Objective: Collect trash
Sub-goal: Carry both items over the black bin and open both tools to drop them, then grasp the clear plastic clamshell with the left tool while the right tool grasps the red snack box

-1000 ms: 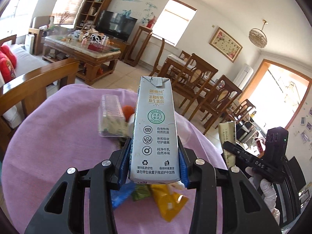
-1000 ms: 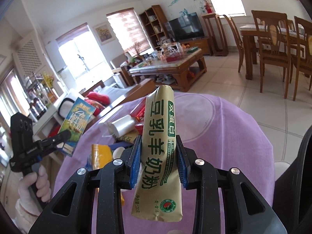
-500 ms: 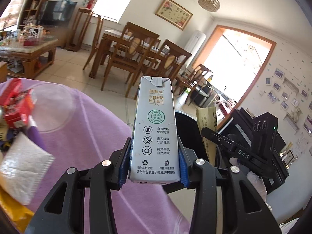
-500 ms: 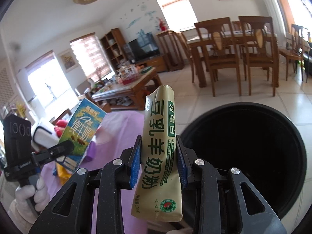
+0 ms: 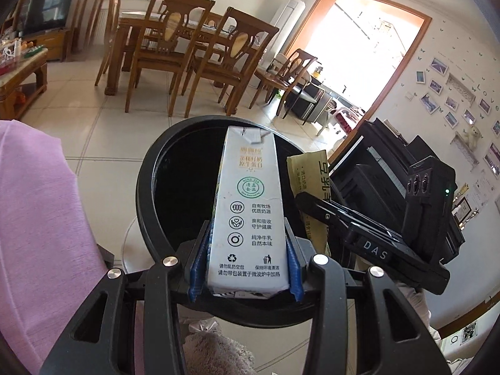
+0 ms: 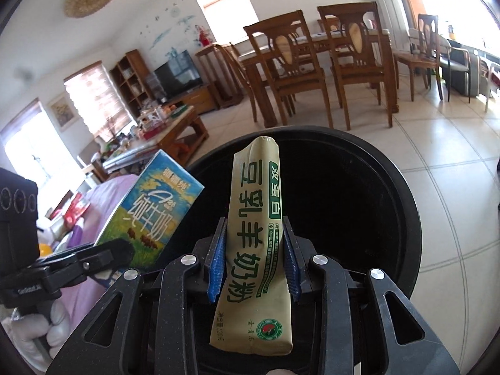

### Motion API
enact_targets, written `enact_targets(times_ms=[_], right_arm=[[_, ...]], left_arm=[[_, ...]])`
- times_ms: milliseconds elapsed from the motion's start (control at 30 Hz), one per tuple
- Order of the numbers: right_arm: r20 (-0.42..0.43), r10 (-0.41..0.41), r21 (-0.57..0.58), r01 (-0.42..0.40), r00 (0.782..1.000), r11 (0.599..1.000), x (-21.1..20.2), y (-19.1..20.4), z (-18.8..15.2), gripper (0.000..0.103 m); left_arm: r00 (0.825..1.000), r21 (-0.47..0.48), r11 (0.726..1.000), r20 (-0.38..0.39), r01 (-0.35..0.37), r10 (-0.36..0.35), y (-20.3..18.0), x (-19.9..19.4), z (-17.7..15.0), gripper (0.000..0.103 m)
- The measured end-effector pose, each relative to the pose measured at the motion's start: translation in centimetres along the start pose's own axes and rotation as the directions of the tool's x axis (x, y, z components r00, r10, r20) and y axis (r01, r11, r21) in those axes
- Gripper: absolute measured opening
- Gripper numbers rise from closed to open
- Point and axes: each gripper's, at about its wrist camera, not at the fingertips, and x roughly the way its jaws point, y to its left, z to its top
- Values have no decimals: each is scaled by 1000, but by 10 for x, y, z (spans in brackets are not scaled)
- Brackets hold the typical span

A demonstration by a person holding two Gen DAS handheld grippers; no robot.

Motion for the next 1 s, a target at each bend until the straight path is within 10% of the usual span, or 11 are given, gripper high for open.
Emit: enact_targets(times_ms=[800,1000], right_arm=[[-25,-34,-42,32,999,999,25,28,5,36],[-17,-35,-52,35,999,998,25,32,6,54]], left_arm=[[988,104,987,-73,-125,133,-26,25,-9,47],[990,119,985,-56,-124,131,-28,15,-14,53]])
